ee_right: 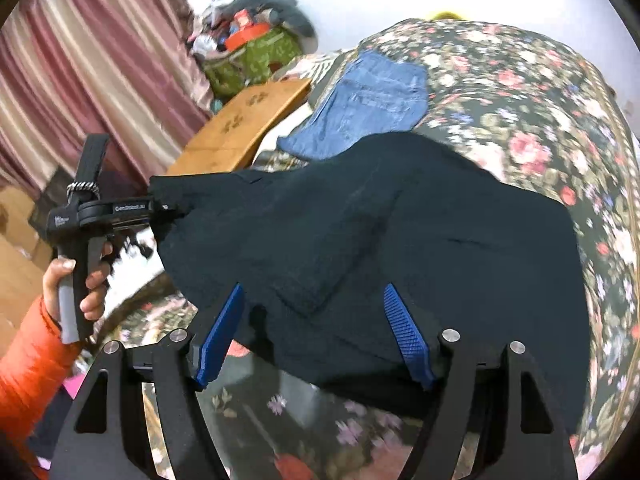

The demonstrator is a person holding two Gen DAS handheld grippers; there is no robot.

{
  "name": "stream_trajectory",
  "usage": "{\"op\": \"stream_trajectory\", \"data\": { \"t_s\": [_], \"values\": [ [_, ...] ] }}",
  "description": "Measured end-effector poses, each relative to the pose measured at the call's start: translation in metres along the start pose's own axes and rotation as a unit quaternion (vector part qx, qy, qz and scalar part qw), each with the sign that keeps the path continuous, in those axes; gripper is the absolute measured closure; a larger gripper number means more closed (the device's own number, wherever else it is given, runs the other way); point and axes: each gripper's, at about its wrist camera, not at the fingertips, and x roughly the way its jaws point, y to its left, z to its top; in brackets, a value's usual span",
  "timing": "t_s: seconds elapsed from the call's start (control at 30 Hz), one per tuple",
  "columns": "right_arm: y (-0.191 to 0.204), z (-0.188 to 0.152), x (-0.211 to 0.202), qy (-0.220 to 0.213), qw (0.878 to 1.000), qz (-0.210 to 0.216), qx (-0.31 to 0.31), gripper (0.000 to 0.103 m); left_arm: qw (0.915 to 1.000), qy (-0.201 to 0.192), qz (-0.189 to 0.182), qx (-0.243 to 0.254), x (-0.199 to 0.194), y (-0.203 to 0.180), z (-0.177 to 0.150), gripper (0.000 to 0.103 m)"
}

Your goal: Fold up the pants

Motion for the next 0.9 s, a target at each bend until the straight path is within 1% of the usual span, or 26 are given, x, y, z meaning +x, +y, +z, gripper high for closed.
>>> {"op": "stream_trajectory", "data": {
  "t_s": [0.03, 0.1, 0.17, 0.2, 0.23, 0.27, 0.37, 0.4, 0.47, 0.53, 0.57, 0.63, 0.73, 0.77, 0.8, 0.87, 0.9],
  "values": [
    [-0.005, -0.002, -0.008, -0.006, 1.0, -0.005, 0.006, 0.034, 1.0, -0.009, -0.002, 0.003, -0.006, -0.004, 0.003, 0.076],
    [-0.014, -0.006, -0.021, -0.014, 1.0, -0.018, 0.012, 0.034, 0.999, -0.04, -0.006, 0.021, -0.025, -0.022, 0.015, 0.078],
    [-0.026, -0.013, -0.034, -0.019, 0.999, -0.031, 0.019, 0.034, 0.9967, -0.067, -0.012, 0.044, -0.043, -0.043, 0.024, 0.079],
    [-0.031, -0.017, -0.039, -0.019, 0.999, -0.036, 0.024, 0.034, 0.994, -0.088, -0.017, 0.062, -0.056, -0.059, 0.029, 0.08],
    [-0.036, -0.02, -0.043, -0.018, 0.999, -0.04, 0.029, 0.034, 0.9925, -0.098, -0.02, 0.071, -0.062, -0.069, 0.032, 0.08],
    [-0.042, -0.025, -0.048, -0.018, 0.998, -0.043, 0.035, 0.034, 0.9888, -0.117, -0.028, 0.088, -0.074, -0.087, 0.035, 0.081],
    [-0.055, -0.036, -0.061, -0.021, 0.998, -0.048, 0.044, 0.034, 0.9797, -0.151, -0.048, 0.122, -0.097, -0.129, 0.039, 0.082],
    [-0.057, -0.039, -0.064, -0.024, 0.997, -0.051, 0.046, 0.034, 0.9738, -0.166, -0.06, 0.143, -0.105, -0.151, 0.04, 0.082],
    [-0.063, -0.045, -0.071, -0.032, 0.997, -0.049, 0.052, 0.034, 0.9666, -0.181, -0.075, 0.165, -0.114, -0.181, 0.039, 0.082],
    [-0.069, -0.047, -0.075, -0.035, 0.996, -0.048, 0.061, 0.034, 0.9588, -0.187, -0.095, 0.191, -0.117, -0.217, 0.035, 0.082],
    [-0.073, -0.048, -0.076, -0.036, 0.996, -0.049, 0.065, 0.034, 0.9539, -0.184, -0.112, 0.209, -0.115, -0.238, 0.032, 0.082],
    [-0.078, -0.05, -0.077, -0.038, 0.995, -0.05, 0.073, 0.034, 0.9491, -0.169, -0.137, 0.228, -0.109, -0.267, 0.025, 0.082],
    [-0.084, -0.053, -0.081, -0.041, 0.995, -0.047, 0.079, 0.034, 0.9432, -0.124, -0.175, 0.253, -0.087, -0.307, 0.008, 0.082],
    [-0.086, -0.056, -0.082, -0.042, 0.995, -0.046, 0.082, 0.034, 0.9411, -0.105, -0.186, 0.262, -0.077, -0.319, 0.001, 0.082],
    [-0.087, -0.058, -0.083, -0.043, 0.994, -0.046, 0.085, 0.034, 0.9365, -0.07, -0.203, 0.278, -0.062, -0.333, -0.01, 0.082],
    [-0.089, -0.06, -0.086, -0.045, 0.994, -0.042, 0.092, 0.034, 0.931, -0.027, -0.213, 0.295, -0.042, -0.345, -0.026, 0.082],
    [-0.088, -0.061, -0.088, -0.048, 0.994, -0.04, 0.093, 0.034, 0.9274, 0.003, -0.213, 0.307, -0.028, -0.353, -0.038, 0.082]
  ]
}}
